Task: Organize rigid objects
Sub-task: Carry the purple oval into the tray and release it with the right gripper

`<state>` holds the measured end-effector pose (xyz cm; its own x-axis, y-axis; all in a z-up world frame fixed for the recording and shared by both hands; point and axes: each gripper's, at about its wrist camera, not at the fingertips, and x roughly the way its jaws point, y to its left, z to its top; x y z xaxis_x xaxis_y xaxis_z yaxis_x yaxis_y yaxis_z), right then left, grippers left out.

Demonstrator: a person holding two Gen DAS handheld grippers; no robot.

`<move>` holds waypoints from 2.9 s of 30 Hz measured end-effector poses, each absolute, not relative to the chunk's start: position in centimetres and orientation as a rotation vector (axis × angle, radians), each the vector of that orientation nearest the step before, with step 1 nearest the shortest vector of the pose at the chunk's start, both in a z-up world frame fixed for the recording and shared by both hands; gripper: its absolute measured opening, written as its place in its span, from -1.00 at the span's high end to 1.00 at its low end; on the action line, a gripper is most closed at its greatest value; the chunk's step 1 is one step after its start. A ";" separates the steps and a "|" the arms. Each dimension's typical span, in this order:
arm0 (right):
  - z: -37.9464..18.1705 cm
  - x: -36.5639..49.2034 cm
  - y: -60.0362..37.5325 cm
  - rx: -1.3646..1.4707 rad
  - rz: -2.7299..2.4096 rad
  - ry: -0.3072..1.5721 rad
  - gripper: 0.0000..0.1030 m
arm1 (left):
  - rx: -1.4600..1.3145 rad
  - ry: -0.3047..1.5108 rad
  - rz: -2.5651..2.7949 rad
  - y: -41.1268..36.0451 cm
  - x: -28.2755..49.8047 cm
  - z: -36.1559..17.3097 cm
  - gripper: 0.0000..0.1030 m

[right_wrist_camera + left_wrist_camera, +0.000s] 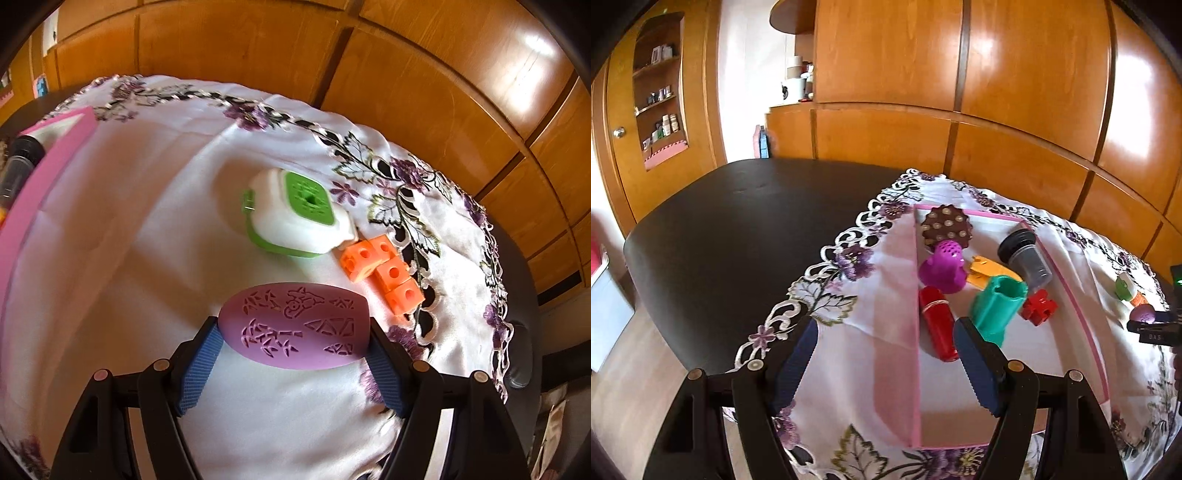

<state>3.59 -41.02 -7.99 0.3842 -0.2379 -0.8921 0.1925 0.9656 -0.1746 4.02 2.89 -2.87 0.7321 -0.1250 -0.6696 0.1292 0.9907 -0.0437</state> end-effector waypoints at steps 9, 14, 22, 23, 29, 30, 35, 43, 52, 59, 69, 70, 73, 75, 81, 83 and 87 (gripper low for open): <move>-5.0 2.8 -35.5 -0.024 -0.162 1.056 -0.48 | -0.019 0.737 -0.109 4.7 3.9 -3.3 -0.48; -2.0 2.8 -30.5 -0.024 -0.039 0.978 -0.48 | -0.033 0.730 -0.084 5.7 4.1 -3.2 -0.48; -0.4 4.0 -20.6 -0.053 0.231 0.948 -0.49 | -0.049 0.732 -0.056 7.0 4.2 -3.4 -0.48; -1.0 4.4 -18.9 -0.074 0.266 0.961 -0.49 | -0.051 0.732 -0.054 7.1 4.2 -3.4 -0.48; -5.0 6.8 -14.4 -0.104 0.292 1.047 -0.49 | -0.035 0.727 -0.050 7.1 4.1 -3.3 -0.48; -5.3 7.1 -14.2 -0.104 0.290 1.052 -0.49 | -0.031 0.723 -0.047 7.1 4.0 -3.3 -0.48; -6.6 7.8 -13.9 -0.106 0.262 1.060 -0.48 | -0.024 0.731 -0.045 6.9 4.0 -3.5 -0.48; -6.7 9.4 -14.1 -0.056 0.217 1.058 -0.49 | 0.002 0.738 -0.061 6.0 3.7 -3.6 -0.48; -6.6 9.2 -14.4 -0.035 0.207 1.067 -0.50 | 0.018 0.732 -0.065 5.6 3.3 -3.1 -0.48; -6.4 8.7 -14.7 0.013 0.235 1.070 -0.50 | 0.029 0.729 -0.065 5.3 2.9 -3.0 -0.48; -5.3 7.9 -15.1 0.028 0.239 1.036 -0.50 | 0.041 0.727 -0.073 4.7 2.4 -2.5 -0.48; -5.0 7.8 -15.3 0.033 0.240 1.029 -0.50 | 0.041 0.726 -0.073 4.7 2.4 -2.4 -0.48; -4.1 7.4 -15.8 0.037 0.236 1.002 -0.50 | 0.046 0.725 -0.074 4.6 2.4 -2.3 -0.48; -3.4 7.0 -16.4 0.044 0.232 0.979 -0.50 | 0.048 0.725 -0.078 4.4 2.4 -2.2 -0.48; -1.3 6.1 -18.6 0.060 0.191 0.915 -0.51 | 0.067 0.722 -0.106 3.3 2.3 -1.9 -0.48; -0.7 5.9 -19.6 0.073 0.172 0.898 -0.51 | 0.073 0.724 -0.118 2.9 2.3 -1.9 -0.48; 0.1 5.6 -21.7 0.080 0.129 0.877 -0.51 | 0.089 0.722 -0.146 1.8 2.2 -1.7 -0.48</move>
<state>5.55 -21.70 0.09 0.6323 0.1456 -0.7609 -0.0802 0.9892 0.1227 2.22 1.85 -1.68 0.7407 -0.1023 -0.6640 0.1635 0.9861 0.0305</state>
